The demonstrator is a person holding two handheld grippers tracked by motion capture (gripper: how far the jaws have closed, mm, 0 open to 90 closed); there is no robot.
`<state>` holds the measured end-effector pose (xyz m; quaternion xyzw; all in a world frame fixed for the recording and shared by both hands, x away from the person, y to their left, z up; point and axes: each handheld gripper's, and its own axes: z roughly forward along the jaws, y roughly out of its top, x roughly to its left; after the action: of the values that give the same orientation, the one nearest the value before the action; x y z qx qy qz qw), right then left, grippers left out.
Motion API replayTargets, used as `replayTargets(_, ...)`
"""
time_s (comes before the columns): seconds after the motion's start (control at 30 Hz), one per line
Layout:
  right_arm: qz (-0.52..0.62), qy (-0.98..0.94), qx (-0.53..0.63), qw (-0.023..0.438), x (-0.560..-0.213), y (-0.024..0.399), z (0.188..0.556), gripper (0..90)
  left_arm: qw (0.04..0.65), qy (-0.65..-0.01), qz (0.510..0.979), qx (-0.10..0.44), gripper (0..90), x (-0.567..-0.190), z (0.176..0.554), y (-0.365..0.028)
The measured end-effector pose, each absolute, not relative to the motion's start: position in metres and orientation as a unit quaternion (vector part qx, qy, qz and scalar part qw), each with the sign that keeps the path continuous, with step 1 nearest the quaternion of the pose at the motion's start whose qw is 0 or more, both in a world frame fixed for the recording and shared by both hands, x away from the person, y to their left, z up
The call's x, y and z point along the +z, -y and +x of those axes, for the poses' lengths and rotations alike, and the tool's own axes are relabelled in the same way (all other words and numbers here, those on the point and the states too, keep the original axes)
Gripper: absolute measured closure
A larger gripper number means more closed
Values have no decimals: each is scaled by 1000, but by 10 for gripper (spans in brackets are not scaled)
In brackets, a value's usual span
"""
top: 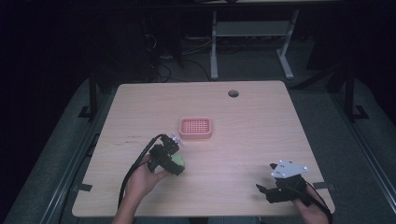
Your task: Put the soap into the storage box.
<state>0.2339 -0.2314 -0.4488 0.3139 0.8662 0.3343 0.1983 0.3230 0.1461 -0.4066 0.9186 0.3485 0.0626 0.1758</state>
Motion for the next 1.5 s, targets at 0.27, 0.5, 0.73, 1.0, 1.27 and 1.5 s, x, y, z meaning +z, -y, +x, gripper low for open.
replayTargets(0.27,317,-865,336,198,-449,231,235,138,175,-347,919,60,268,-403,330,-141)
replayTargets(0.5,317,-865,335,198,-449,232,235,138,173,-343,922,52,268,-398,338,-137)
replayTargets(0.73,316,-865,336,199,-449,232,235,138,188,-346,918,46,269,-392,345,-138)
replayTargets(1.0,316,-865,335,199,-449,231,235,138,189,-352,916,41,269,-389,354,-136)
replayTargets(1.27,318,-863,337,200,-448,232,236,138,192,-353,915,41,268,-382,361,-134)
replayTargets(1.5,319,-863,337,200,-448,233,236,138,198,-354,914,34,268,-378,368,-131)
